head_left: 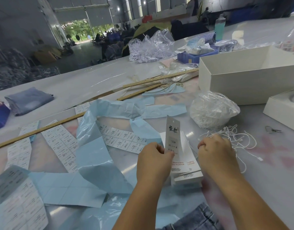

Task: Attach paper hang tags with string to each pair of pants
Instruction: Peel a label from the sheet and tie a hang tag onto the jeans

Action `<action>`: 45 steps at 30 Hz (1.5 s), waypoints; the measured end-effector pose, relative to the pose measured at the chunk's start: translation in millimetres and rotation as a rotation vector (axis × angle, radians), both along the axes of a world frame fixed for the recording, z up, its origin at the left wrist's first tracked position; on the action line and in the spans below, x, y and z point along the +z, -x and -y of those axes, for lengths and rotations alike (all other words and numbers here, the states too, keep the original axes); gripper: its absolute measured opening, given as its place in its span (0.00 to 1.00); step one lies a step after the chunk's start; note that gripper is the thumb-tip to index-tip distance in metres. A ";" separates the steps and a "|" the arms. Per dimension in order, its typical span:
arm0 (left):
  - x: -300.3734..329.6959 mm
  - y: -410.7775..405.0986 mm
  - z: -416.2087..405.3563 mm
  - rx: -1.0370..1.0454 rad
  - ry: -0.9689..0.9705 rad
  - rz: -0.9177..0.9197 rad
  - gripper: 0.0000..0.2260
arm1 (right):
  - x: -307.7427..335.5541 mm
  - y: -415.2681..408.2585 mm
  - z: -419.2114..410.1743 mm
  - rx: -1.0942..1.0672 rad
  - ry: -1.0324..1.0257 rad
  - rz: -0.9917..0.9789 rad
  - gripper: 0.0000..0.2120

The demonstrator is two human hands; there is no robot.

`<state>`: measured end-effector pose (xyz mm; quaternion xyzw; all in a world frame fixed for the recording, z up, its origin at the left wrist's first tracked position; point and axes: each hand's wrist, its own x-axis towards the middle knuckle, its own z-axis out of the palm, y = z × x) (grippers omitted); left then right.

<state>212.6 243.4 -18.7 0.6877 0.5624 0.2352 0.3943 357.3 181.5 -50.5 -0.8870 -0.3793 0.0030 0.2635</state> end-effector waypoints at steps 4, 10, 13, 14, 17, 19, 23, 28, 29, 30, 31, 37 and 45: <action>-2.4 2.9 -0.5 0.029 -0.022 0.047 0.11 | -3.8 -1.2 -1.4 -0.080 0.228 0.040 0.17; -2.3 5.0 0.2 0.003 -0.022 0.043 0.09 | -10.1 -5.2 -4.2 -0.071 0.204 0.036 0.17; -2.6 5.0 2.2 -0.045 -0.049 -0.042 0.11 | -9.2 -5.6 -3.9 -0.066 0.174 0.029 0.09; -2.7 4.5 3.9 -0.056 -0.078 -0.088 0.12 | -8.6 -5.6 -3.6 -0.071 0.166 0.034 0.08; -6.3 2.7 9.7 -0.055 -0.229 -0.213 0.14 | -8.7 -5.9 -3.5 -0.080 0.165 0.067 0.09; -9.5 1.5 13.5 -0.055 -0.321 -0.286 0.14 | -9.9 -6.6 -4.6 -0.084 0.140 0.068 0.10; -9.5 0.7 16.4 -0.061 -0.397 -0.340 0.09 | -12.0 -6.1 -6.0 -0.053 0.121 0.036 0.13; -3.9 1.6 17.7 -0.019 -0.323 -0.217 0.04 | -13.3 -6.6 -4.8 -0.049 0.153 0.065 0.14; -2.8 1.4 18.2 -0.011 -0.304 -0.196 0.04 | -13.1 -6.3 -4.9 -0.049 0.141 0.072 0.13; -1.8 1.1 18.8 0.000 -0.279 -0.164 0.04 | -12.8 -5.8 -4.7 -0.047 0.140 0.074 0.12; -0.5 1.2 19.5 0.015 -0.250 -0.122 0.04 | -12.7 -5.5 -4.6 -0.043 0.147 0.072 0.11; 6.7 2.3 19.6 0.118 -0.117 0.131 0.04 | -7.0 -1.4 -5.6 -0.015 -0.225 0.094 0.03; 8.1 1.7 13.4 0.146 0.100 0.335 0.03 | 9.6 8.1 -0.4 0.217 -0.714 -0.191 0.11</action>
